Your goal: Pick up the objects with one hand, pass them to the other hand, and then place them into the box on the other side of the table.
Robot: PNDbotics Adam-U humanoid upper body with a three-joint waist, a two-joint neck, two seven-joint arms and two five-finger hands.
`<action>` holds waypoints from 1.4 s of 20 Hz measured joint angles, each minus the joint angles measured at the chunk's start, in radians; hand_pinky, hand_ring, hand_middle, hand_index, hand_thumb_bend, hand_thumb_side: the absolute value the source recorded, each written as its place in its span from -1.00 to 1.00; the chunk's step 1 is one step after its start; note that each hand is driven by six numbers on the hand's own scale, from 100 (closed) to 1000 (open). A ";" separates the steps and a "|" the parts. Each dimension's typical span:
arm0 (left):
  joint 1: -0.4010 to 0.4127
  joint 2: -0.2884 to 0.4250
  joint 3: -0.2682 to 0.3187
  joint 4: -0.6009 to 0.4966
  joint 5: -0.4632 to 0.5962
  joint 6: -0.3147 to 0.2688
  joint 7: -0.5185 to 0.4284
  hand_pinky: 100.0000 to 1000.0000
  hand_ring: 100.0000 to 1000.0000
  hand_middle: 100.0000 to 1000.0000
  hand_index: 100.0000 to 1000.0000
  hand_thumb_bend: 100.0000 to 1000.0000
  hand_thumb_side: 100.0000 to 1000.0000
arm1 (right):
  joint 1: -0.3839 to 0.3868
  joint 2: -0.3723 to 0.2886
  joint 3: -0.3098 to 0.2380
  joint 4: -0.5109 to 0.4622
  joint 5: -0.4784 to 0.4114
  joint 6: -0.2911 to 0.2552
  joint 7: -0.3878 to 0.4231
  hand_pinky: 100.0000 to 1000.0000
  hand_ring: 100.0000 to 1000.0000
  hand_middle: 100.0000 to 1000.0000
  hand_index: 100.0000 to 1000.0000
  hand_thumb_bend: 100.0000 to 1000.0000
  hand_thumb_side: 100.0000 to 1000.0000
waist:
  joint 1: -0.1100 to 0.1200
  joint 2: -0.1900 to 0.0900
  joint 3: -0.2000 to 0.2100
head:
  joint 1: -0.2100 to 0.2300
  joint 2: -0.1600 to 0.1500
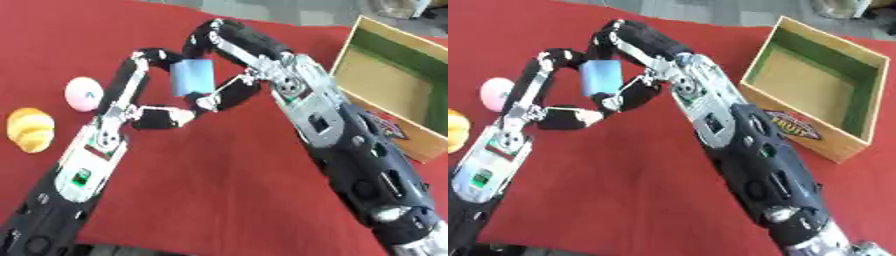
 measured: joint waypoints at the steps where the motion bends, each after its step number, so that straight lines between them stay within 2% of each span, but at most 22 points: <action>1: 0.000 0.000 0.000 -0.001 -0.009 0.000 0.000 0.63 0.05 0.29 0.64 0.55 -0.90 | 0.000 -0.001 -0.001 0.000 0.000 -0.001 0.001 0.36 0.25 -0.40 0.00 -0.40 -1.00 | 0.000 0.000 0.000 | 0.000 0.000; 9: 0.002 0.000 0.000 -0.002 -0.044 0.002 0.013 0.62 0.04 0.29 0.67 0.60 -0.80 | 0.000 -0.006 -0.005 -0.006 0.000 -0.001 0.006 0.36 0.25 -0.41 0.00 -0.40 -1.00 | 0.000 0.000 -0.005 | -0.002 0.000; 10: 0.004 0.000 0.000 -0.002 -0.046 0.004 0.016 0.62 0.04 0.29 0.68 0.58 -0.81 | 0.000 -0.006 -0.005 -0.006 0.000 -0.001 0.007 0.36 0.25 -0.40 0.00 -0.40 -1.00 | 0.000 0.000 -0.005 | -0.002 0.000; 11: 0.006 0.000 0.000 -0.002 -0.047 0.008 0.019 0.62 0.03 0.28 0.67 0.48 -0.84 | 0.000 -0.006 -0.005 -0.007 0.000 0.000 0.008 0.36 0.25 -0.40 0.00 -0.49 -1.00 | 0.000 0.000 -0.005 | -0.002 0.000; 12: 0.007 0.000 0.000 -0.002 -0.048 0.012 0.024 0.62 0.03 0.28 0.67 0.56 -0.81 | 0.001 -0.008 -0.005 -0.009 0.000 0.001 0.008 0.36 0.25 -0.40 0.01 -0.40 -1.00 | 0.000 0.000 -0.006 | -0.002 0.000; 16: 0.018 0.000 0.008 -0.001 -0.048 0.030 0.045 0.61 0.02 0.27 0.65 0.53 -0.80 | 0.010 -0.030 -0.014 -0.040 -0.026 0.015 0.012 0.36 0.26 -0.40 0.02 -0.42 -1.00 | 0.000 0.000 -0.010 | -0.004 0.000; 18: 0.025 0.001 0.013 0.001 -0.048 0.036 0.055 0.61 0.01 0.26 0.64 0.52 -0.80 | 0.014 -0.047 -0.024 -0.070 -0.051 0.032 0.014 0.36 0.27 -0.39 0.02 -0.43 -1.00 | 0.000 0.000 -0.011 | -0.006 0.000; 19: 0.027 0.001 0.016 0.003 -0.047 0.039 0.059 0.61 0.01 0.26 0.64 0.48 -0.81 | 0.019 -0.056 -0.029 -0.084 -0.066 0.042 0.015 0.36 0.27 -0.39 0.02 -0.68 -1.00 | 0.000 0.000 -0.012 | -0.006 0.000; 20: 0.030 0.001 0.019 0.005 -0.046 0.041 0.063 0.61 0.01 0.26 0.64 0.51 -0.80 | 0.022 -0.066 -0.035 -0.098 -0.081 0.053 0.016 0.37 0.27 -0.39 0.03 -0.44 -1.00 | 0.000 0.000 -0.013 | -0.007 0.000; 27: 0.046 0.010 0.032 0.005 -0.039 0.046 0.079 0.60 0.01 0.25 0.61 0.49 -0.80 | 0.056 -0.138 -0.091 -0.187 -0.196 0.143 0.020 0.38 0.30 -0.39 0.05 -0.54 -1.00 | 0.000 0.000 -0.018 | -0.022 -0.002; 28: 0.049 0.012 0.033 0.005 -0.039 0.047 0.081 0.60 0.00 0.25 0.60 0.48 -0.80 | 0.060 -0.152 -0.103 -0.197 -0.213 0.157 0.018 0.38 0.30 -0.38 0.06 -0.77 -1.00 | 0.000 0.000 -0.018 | -0.025 -0.002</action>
